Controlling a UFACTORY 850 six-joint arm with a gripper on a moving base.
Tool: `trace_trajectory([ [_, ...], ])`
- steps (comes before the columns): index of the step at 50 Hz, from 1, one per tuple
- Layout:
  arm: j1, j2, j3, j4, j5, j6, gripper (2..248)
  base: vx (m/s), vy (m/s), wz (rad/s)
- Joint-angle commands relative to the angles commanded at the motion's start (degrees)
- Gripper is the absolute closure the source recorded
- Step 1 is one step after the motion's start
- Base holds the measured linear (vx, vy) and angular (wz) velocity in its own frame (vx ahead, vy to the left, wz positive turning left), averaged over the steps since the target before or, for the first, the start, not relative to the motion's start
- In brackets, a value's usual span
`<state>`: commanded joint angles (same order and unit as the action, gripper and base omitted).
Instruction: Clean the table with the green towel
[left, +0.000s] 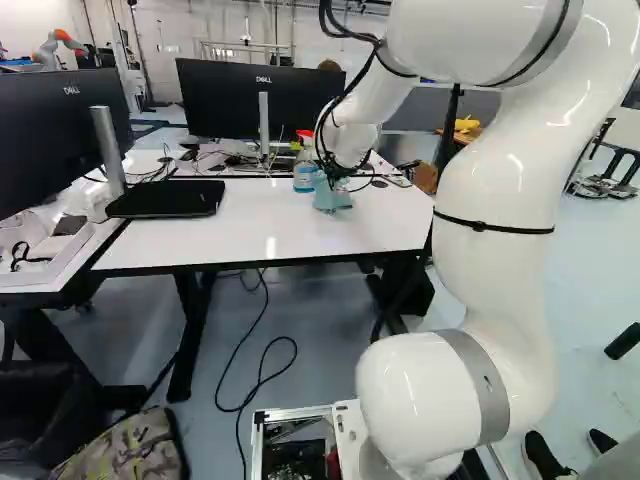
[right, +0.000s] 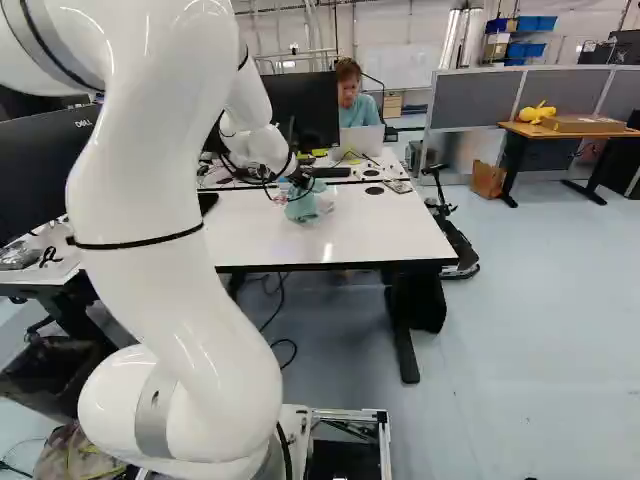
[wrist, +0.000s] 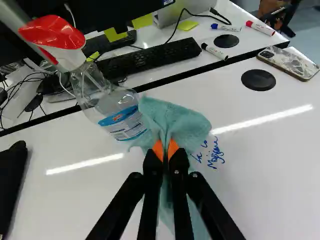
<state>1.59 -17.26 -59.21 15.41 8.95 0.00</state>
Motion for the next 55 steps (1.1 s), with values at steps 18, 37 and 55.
trace_trajectory([
  [18,0.00,-1.87,-0.23,0.00,0.00,0.00,219,0.000,0.000,0.000],
  [37,0.02,-3.19,0.92,0.00,0.00,0.00,219,0.000,0.000,0.000],
  [55,0.07,-2.15,3.87,0.00,0.00,0.00,219,0.000,0.000,0.000],
])
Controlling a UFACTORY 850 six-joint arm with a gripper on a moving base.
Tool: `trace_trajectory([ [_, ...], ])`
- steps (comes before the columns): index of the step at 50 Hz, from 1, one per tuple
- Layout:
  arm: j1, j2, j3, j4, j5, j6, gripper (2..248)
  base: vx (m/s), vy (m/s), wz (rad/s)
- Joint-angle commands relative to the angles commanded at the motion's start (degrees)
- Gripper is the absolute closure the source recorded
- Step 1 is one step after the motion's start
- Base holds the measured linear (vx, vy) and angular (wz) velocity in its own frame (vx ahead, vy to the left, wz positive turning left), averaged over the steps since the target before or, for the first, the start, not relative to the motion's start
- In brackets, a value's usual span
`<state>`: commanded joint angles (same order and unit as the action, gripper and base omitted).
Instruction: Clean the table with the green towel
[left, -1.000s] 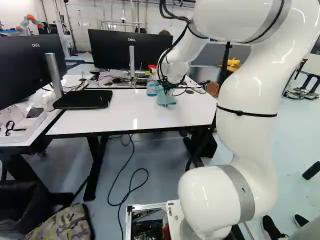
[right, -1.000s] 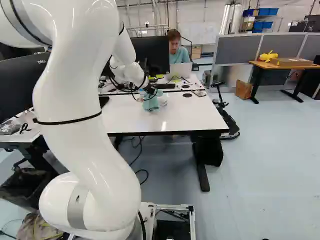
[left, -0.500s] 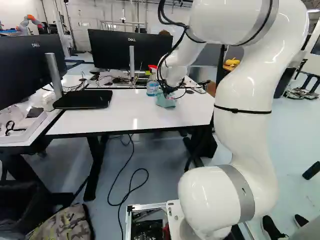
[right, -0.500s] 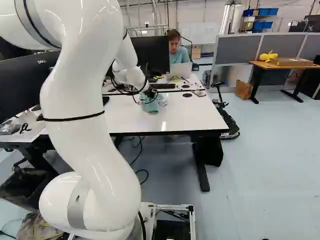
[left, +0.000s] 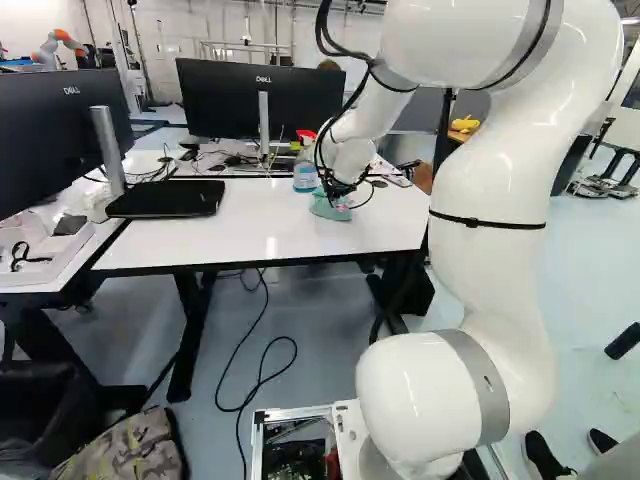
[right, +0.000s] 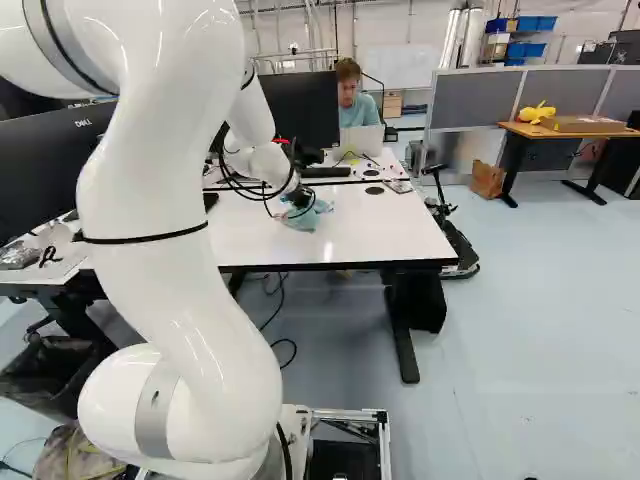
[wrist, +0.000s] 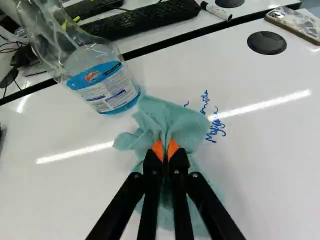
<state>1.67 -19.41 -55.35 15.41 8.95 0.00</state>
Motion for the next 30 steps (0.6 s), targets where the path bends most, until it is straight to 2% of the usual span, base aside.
trace_trajectory([
  [30,0.00,0.00,0.00,0.00,-2.29,0.00,219,0.000,0.000,0.000],
])
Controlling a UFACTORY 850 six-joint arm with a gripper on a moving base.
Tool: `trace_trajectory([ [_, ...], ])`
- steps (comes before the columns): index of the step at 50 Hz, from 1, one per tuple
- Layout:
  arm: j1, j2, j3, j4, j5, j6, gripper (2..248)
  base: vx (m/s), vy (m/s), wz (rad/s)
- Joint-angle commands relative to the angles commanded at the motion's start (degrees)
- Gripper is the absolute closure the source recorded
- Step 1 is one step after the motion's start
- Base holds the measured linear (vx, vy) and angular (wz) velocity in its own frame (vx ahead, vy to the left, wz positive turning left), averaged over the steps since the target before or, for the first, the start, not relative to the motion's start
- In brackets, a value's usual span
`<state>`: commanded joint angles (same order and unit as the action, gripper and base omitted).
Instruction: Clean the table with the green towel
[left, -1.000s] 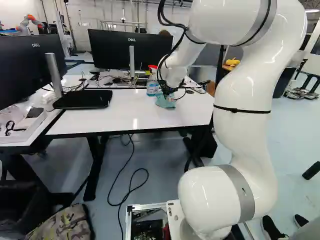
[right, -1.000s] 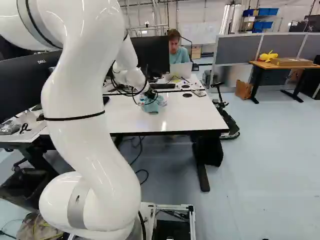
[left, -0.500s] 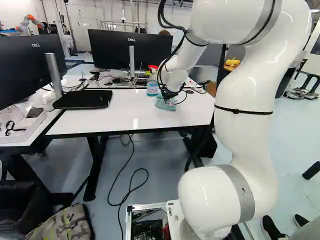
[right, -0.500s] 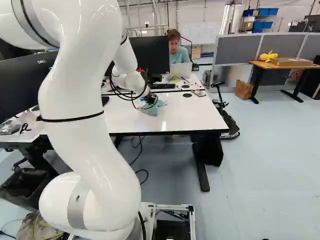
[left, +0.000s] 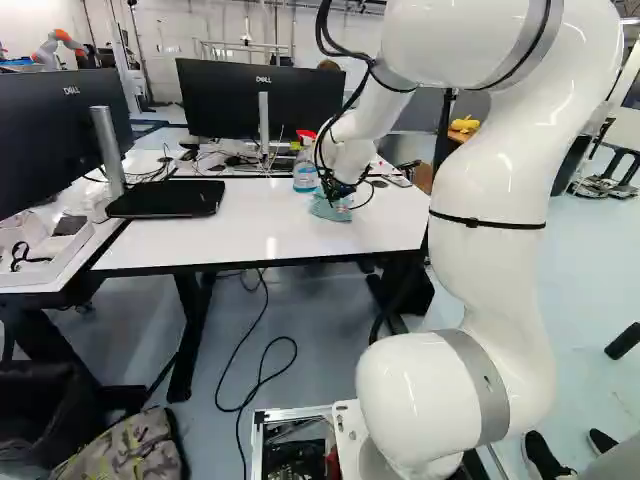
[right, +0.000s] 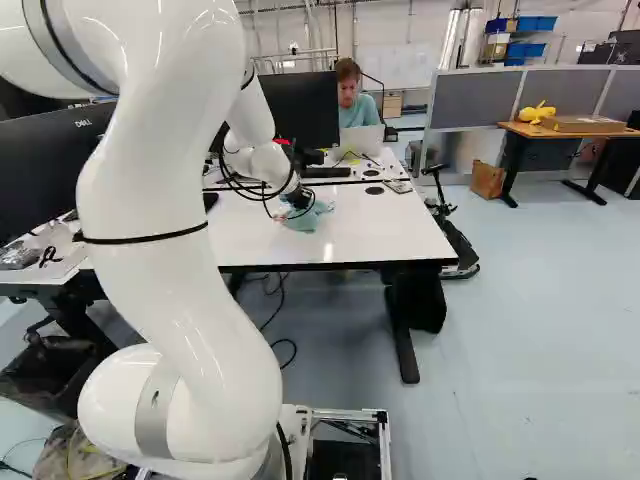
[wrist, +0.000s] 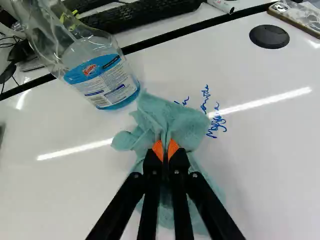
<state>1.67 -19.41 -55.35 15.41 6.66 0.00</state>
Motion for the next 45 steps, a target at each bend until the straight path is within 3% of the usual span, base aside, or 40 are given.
trace_trajectory([
  [25,-0.14,0.57,0.70,0.00,-0.81,0.00,219,0.000,0.000,0.000],
  [45,-3.21,1.49,1.84,0.00,-0.81,0.00,219,0.000,0.000,0.000],
])
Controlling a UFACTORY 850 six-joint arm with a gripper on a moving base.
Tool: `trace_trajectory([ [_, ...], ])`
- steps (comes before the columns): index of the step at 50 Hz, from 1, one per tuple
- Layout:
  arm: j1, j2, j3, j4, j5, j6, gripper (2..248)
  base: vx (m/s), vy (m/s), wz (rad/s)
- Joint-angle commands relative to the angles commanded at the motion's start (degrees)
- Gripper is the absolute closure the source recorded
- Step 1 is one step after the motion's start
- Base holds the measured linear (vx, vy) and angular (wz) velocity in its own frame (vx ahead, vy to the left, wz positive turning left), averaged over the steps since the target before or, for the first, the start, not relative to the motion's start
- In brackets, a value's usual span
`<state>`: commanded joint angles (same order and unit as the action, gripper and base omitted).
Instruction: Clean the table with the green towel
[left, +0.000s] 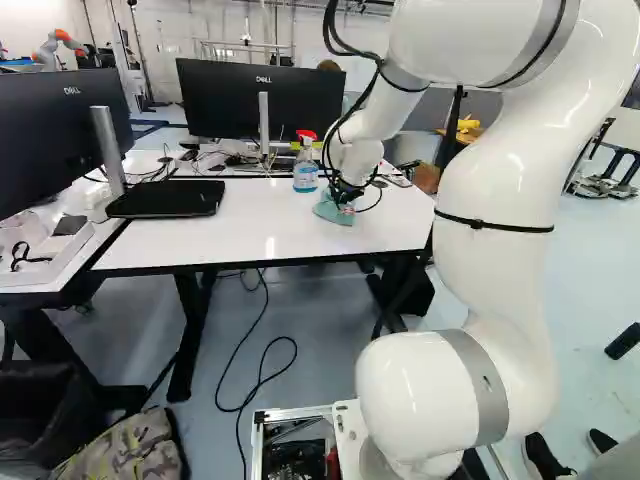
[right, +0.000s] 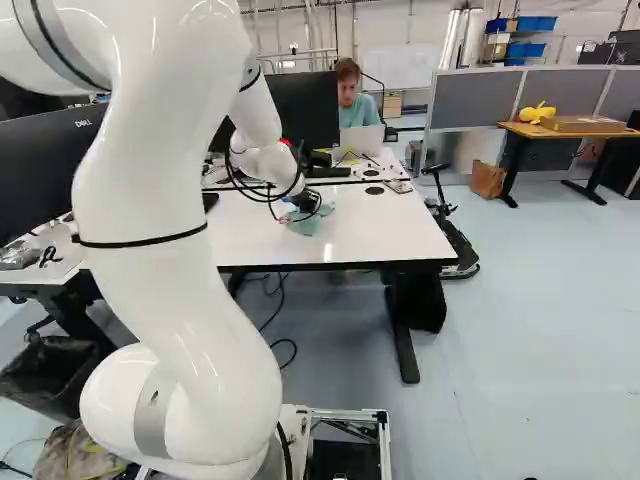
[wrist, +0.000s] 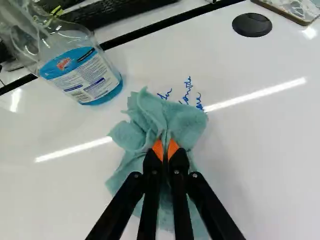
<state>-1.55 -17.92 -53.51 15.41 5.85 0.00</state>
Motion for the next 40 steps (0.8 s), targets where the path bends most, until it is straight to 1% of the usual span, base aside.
trace_trajectory([
  [24,-4.13,-1.81,-2.22,0.00,0.00,0.00,219,0.000,0.000,0.000],
  [32,-5.33,-3.01,-3.72,0.00,0.00,0.00,219,0.000,0.000,0.000],
  [40,-6.01,-4.71,-5.86,0.00,0.00,0.00,219,0.000,0.000,0.000],
])
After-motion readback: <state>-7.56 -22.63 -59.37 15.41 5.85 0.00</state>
